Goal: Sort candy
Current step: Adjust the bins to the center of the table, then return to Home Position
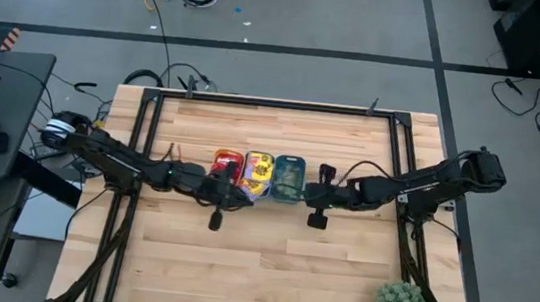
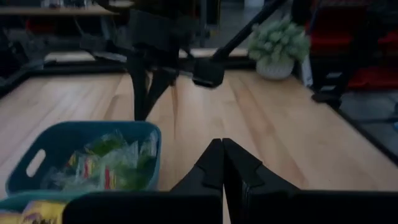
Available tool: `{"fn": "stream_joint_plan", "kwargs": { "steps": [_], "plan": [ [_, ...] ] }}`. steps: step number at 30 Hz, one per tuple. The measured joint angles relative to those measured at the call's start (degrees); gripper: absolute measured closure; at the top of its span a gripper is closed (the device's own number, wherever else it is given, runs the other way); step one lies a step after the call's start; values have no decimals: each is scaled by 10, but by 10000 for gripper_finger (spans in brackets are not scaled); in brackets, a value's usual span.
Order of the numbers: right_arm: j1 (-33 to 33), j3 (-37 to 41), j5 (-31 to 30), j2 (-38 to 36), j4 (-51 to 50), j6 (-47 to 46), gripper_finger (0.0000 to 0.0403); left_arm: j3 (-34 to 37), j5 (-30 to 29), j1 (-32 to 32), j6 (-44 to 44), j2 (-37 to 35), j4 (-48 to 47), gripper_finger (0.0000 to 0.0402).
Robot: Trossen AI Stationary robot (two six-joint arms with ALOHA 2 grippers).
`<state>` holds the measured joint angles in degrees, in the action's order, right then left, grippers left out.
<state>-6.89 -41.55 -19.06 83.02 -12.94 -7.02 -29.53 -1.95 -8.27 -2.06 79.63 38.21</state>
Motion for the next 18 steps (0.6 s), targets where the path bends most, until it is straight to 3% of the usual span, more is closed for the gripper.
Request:
{"fn": "stream_joint_plan", "kwargs": {
  "steps": [5,8,18],
  "plan": [
    [-24,49,-3,-35,141,73,403,59,7,6,6,-49,51,401],
    [-25,79,34,-67,198,91,403,86,6,15,6,-83,49,401],
    [-25,173,56,-240,253,112,403,139,31,58,21,-176,38,401]
  ]
}}
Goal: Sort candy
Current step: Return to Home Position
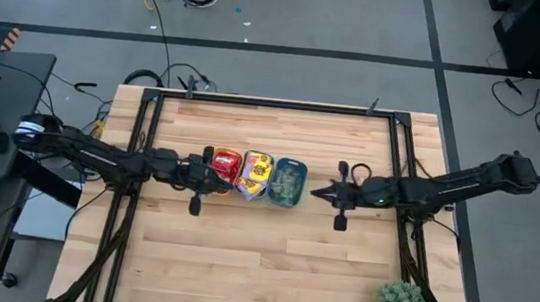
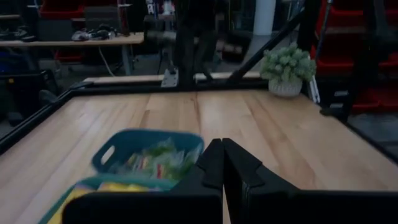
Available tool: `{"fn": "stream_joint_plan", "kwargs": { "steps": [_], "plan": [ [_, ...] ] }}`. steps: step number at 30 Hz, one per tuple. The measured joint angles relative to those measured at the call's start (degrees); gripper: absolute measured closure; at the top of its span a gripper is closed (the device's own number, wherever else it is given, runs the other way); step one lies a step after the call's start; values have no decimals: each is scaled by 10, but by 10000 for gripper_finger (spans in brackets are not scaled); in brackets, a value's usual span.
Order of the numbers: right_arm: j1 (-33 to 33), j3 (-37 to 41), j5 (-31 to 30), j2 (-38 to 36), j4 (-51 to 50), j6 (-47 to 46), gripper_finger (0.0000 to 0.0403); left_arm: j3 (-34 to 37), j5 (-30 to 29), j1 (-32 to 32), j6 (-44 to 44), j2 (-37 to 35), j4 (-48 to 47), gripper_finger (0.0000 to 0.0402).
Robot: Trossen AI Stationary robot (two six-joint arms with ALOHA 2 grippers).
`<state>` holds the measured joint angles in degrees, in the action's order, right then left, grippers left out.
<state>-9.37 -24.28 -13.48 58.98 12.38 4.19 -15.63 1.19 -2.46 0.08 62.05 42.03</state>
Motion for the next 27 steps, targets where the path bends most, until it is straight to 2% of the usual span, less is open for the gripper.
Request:
{"fn": "stream_joint_plan", "kwargs": {
  "steps": [3,13,19,27],
  "plan": [
    [0,31,1,-51,20,3,403,19,0,6,14,-27,-3,401],
    [-4,100,-2,-147,63,10,403,94,0,14,14,-146,-17,401],
    [-4,139,-2,-210,57,5,403,130,-3,14,15,-217,-26,402],
    [-4,174,-4,-284,54,8,403,137,-18,14,14,-286,-117,402]
  ]
}}
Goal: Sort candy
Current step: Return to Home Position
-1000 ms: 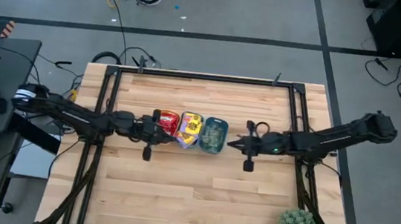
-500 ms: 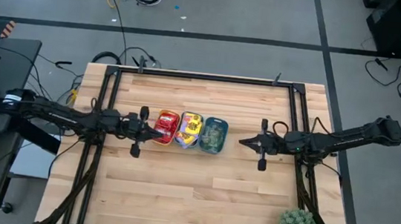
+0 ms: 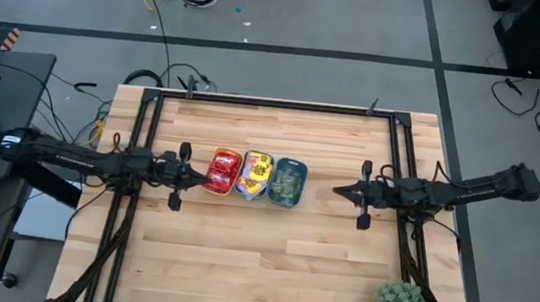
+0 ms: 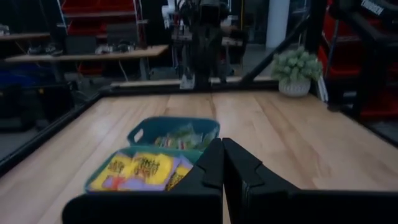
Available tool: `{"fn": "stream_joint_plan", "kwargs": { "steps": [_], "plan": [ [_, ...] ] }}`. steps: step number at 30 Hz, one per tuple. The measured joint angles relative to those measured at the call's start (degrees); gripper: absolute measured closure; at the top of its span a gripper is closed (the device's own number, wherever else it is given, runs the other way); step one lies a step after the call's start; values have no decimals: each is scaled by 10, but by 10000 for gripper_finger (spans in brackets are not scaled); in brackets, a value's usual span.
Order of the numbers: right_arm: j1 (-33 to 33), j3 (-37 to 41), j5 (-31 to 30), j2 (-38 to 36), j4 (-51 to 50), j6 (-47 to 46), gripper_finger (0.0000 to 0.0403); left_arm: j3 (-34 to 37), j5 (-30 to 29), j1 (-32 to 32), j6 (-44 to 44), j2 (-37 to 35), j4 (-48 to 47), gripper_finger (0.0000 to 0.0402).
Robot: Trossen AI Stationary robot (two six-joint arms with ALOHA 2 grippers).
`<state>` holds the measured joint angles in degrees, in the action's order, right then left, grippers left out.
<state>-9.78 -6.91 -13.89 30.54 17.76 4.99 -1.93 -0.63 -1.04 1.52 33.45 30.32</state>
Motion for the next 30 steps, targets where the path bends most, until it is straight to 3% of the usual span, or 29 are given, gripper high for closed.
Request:
{"fn": "stream_joint_plan", "kwargs": {
  "steps": [9,15,23,30],
  "plan": [
    [0,64,15,-103,-16,-24,403,0,-9,0,-2,-81,-86,402],
    [0,66,18,-149,-45,-15,403,0,43,7,-18,-100,-90,402],
    [0,66,20,-234,-138,-26,403,4,94,65,-21,-109,-94,402],
    [-2,66,26,-295,-150,0,403,4,91,75,-19,-184,-199,402]
  ]
}}
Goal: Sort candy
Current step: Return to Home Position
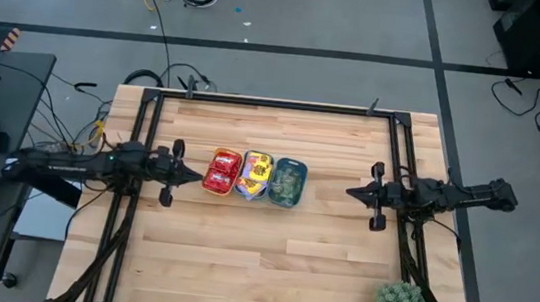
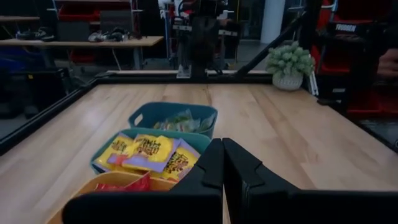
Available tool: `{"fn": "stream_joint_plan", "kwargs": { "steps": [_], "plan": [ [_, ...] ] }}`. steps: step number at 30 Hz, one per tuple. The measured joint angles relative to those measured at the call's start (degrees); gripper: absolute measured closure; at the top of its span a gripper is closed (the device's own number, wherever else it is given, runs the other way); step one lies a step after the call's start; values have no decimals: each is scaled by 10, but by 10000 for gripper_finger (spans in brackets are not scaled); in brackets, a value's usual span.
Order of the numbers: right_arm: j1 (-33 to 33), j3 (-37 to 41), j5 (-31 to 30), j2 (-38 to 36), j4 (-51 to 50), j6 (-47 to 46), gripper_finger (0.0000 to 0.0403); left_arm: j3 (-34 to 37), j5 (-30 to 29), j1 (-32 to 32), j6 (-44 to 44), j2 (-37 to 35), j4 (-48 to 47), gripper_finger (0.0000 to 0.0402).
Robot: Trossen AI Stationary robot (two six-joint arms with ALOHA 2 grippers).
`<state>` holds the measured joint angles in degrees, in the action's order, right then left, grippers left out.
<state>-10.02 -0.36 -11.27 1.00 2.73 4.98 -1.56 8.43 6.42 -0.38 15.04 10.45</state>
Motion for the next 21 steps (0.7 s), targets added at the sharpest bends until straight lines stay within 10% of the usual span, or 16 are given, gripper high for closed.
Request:
{"fn": "stream_joint_plan", "kwargs": {
  "steps": [8,21],
  "plan": [
    [0,0,0,-6,0,0,403,-2,-8,0,4,-152,-117,402],
    [0,0,-97,5,11,9,403,-4,-83,0,8,-150,-105,401]
  ]
}}
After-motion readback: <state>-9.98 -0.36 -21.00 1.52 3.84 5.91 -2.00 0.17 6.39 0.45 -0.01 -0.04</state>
